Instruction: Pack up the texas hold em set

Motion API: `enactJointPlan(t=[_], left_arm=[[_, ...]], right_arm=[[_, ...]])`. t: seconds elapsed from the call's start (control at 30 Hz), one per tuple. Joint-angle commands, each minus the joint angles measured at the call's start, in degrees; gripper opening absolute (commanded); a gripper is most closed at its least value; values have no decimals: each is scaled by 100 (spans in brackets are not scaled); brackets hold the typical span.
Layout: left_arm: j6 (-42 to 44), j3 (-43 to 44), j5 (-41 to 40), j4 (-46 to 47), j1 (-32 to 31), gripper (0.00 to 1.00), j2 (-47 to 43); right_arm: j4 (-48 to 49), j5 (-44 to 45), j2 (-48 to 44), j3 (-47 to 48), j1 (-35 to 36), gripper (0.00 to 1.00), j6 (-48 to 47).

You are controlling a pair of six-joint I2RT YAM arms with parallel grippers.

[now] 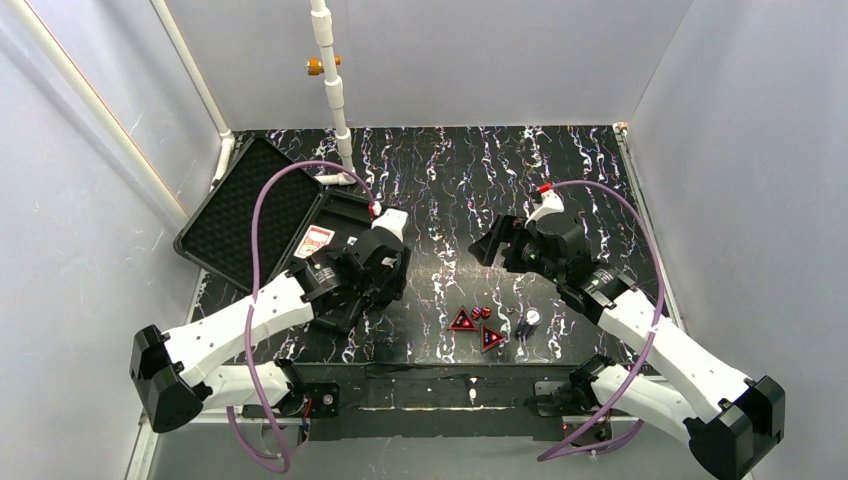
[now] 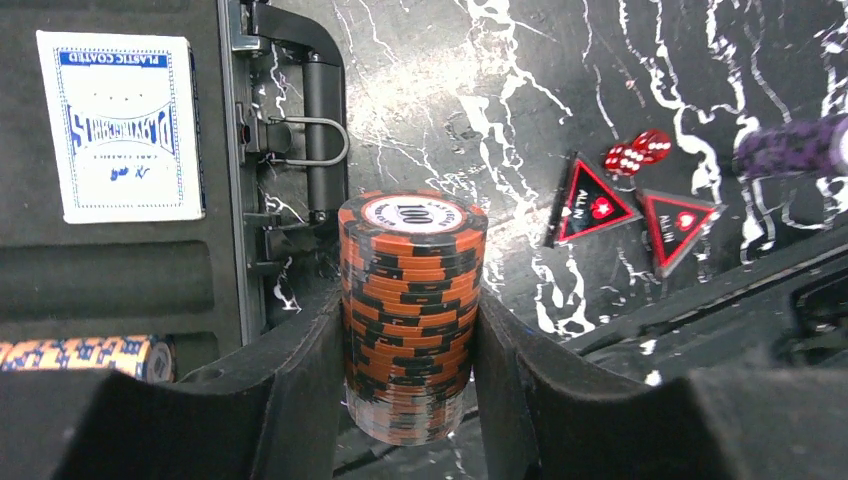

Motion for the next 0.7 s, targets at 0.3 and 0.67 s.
enactJointPlan(t=[0.3, 0.67], left_arm=[[-2409, 489, -1774, -1323, 29, 0, -914], [-4354, 1095, -2377, -3091, 997, 0, 49]], right_arm=[[542, 888, 375, -106, 14, 98, -609], [2320, 1071, 1069, -1047, 14, 98, -1073]])
